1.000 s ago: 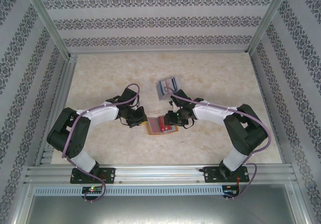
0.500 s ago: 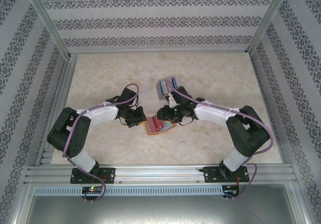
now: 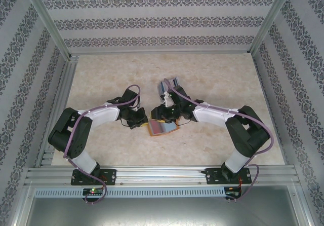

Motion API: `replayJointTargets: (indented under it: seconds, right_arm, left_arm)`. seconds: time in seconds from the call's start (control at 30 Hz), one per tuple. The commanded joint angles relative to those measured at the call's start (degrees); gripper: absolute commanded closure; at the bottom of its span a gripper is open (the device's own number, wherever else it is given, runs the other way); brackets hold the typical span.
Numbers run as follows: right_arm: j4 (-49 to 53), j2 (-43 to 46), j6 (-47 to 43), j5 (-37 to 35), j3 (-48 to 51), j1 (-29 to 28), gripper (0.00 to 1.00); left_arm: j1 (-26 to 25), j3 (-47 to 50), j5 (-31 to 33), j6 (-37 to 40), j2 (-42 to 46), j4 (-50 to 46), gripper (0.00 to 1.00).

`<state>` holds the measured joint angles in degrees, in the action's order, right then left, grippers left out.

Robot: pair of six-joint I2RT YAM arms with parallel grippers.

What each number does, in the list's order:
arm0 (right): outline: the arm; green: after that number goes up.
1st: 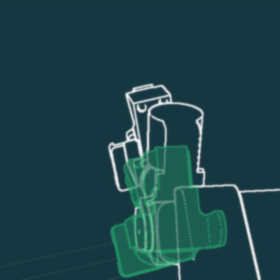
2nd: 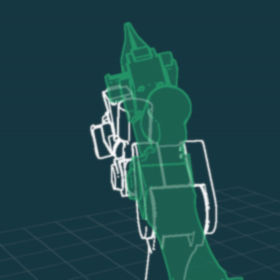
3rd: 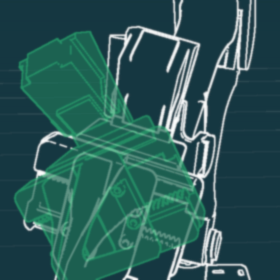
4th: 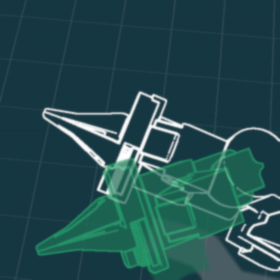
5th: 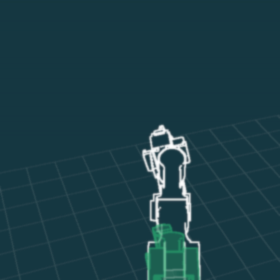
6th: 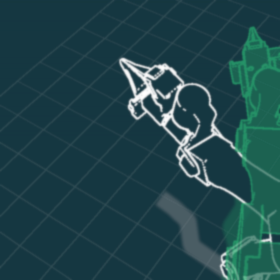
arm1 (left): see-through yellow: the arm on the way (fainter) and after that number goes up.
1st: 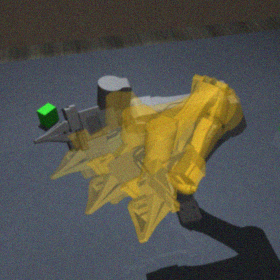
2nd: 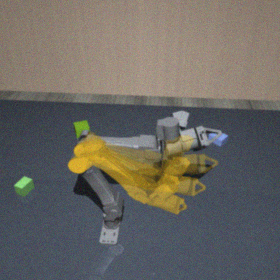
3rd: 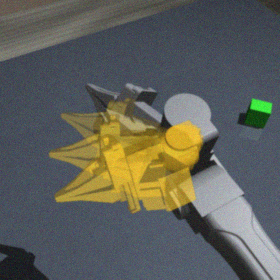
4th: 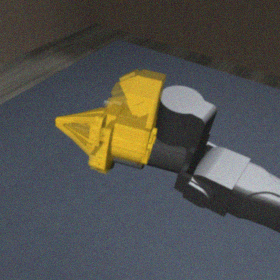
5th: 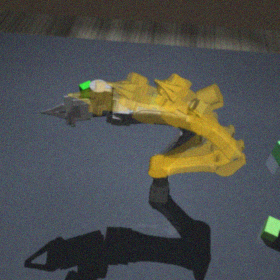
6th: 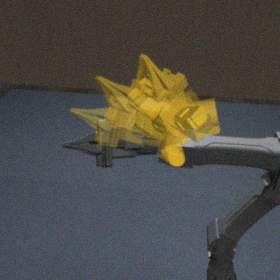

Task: Put the credit cards into the card holder

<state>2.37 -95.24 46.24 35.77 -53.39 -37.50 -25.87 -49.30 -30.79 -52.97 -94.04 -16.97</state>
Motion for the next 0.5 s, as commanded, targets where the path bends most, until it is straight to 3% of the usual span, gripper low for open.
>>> replayJointTargets:
  seconds: [0.0,0.1,0.2,0.47]
  right_arm:
    - [9.0,3.9,-5.9,-8.2,0.7,1.8,0.58]
    - [13.2,4.0,-8.8,-11.1,0.4,3.0,0.58]
    - [13.4,3.5,-9.5,-11.4,1.1,4.1,0.58]
    - [15.2,4.6,-10.8,-8.6,-1.8,7.7,0.58]
  left_arm:
    - [-0.2,-1.4,2.2,1.6,0.0,-3.6,0.93]
    - [-0.2,-1.9,2.3,2.3,0.5,-4.7,0.83]
    - [-0.1,-3.5,2.1,3.5,0.9,-7.0,0.66]
    - [0.6,-10.6,7.4,8.1,4.5,-16.2,0.57]
